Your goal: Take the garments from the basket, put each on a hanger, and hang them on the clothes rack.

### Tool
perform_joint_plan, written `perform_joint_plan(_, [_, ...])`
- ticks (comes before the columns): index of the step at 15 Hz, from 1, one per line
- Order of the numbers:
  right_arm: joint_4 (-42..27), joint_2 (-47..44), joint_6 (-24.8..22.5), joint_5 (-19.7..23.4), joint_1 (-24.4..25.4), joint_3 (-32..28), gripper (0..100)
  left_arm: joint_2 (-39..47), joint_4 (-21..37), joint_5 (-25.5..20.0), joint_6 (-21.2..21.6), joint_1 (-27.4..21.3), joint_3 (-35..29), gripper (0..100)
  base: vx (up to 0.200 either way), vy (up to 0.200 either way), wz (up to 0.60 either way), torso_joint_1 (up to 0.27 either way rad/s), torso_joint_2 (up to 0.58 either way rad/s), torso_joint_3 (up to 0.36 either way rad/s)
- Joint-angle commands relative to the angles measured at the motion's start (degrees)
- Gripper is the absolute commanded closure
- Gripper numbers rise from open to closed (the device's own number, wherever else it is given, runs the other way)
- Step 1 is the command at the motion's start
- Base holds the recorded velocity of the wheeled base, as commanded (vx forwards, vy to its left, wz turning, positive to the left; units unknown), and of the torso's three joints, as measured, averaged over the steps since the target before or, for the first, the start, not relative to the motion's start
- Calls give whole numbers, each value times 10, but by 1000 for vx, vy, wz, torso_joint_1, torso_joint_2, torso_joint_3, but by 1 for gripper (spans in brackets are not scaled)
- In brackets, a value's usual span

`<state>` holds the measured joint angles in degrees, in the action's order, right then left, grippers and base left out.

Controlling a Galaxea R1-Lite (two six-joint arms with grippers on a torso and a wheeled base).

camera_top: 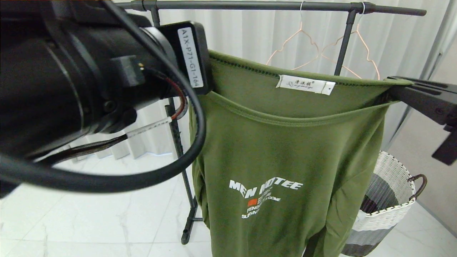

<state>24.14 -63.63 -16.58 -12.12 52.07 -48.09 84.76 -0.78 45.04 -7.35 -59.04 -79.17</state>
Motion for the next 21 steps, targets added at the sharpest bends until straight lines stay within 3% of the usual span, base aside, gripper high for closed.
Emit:
perform_joint_plan(1, [-34,62,-2,1,69,20,100,53,-1,0,0,8,-41,100,0,0,0,0,0,0])
perform_joint_plan(4, [-35,67,-6,-21,171,56,100,60,-1,0,-1,9,-46,100,0,0,0,0,0,0])
perform_joint_plan(10, [-32,57,-5,-42,187,58,100,55,-1,0,-1,13,-44,100,0,0,0,0,0,0])
perform_joint_plan(12, [-32,57,-5,-43,177,56,100,44,6,1,-2,17,-42,100,0,0,0,0,0,0])
perform_joint_plan(17, [-29,15,10,-37,56,-4,100,-48,101,-3,-2,17,-9,100,0,0,0,0,0,0])
perform_joint_plan(21, [63,-83,52,-36,36,-54,100,-115,102,-10,-2,-58,94,100,0,0,0,0,0,0])
